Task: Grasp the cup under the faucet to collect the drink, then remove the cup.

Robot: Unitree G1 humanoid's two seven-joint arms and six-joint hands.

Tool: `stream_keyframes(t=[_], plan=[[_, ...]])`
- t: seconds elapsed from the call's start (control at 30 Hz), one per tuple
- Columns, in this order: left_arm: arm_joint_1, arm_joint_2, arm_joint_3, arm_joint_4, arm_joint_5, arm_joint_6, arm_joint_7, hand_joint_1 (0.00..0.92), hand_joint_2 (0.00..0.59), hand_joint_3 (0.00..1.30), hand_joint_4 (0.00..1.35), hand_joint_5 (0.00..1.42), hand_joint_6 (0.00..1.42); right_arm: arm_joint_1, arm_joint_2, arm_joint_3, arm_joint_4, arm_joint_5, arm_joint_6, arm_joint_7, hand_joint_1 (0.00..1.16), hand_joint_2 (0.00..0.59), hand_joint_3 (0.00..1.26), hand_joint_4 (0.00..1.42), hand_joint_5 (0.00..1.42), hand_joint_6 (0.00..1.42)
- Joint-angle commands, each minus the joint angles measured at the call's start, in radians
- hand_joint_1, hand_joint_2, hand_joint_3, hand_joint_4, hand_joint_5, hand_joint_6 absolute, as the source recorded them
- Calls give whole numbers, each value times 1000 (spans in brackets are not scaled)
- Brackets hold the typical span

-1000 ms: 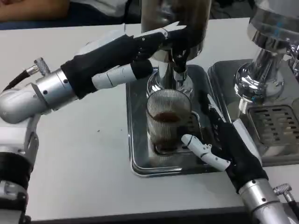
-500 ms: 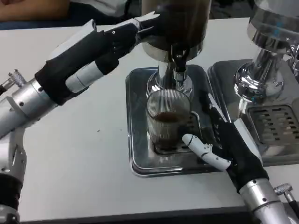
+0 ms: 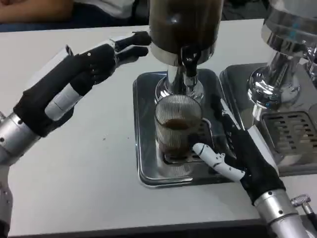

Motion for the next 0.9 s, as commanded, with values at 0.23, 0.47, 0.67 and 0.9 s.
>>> stream_keyframes(t=[0.23,0.47,0.67,0.9], plan=[[104,29,34,-2,29,-1,43,21,82,219,81,130,117,-35,14,-10,59,-12,-52,-39,524,241,0,0,0,0],[127,36,44,7,40,3,55,30,83,219,81,137,119,-59,20,-10,106,-9,-86,-44,534,243,0,0,0,0],[141,42,39,22,52,2,63,34,86,219,81,140,120,-93,9,10,152,-26,-94,-22,534,239,0,0,0,0],[155,48,39,28,57,4,73,36,89,219,87,141,121,-121,2,39,175,-84,-72,-44,561,220,0,0,0,0]])
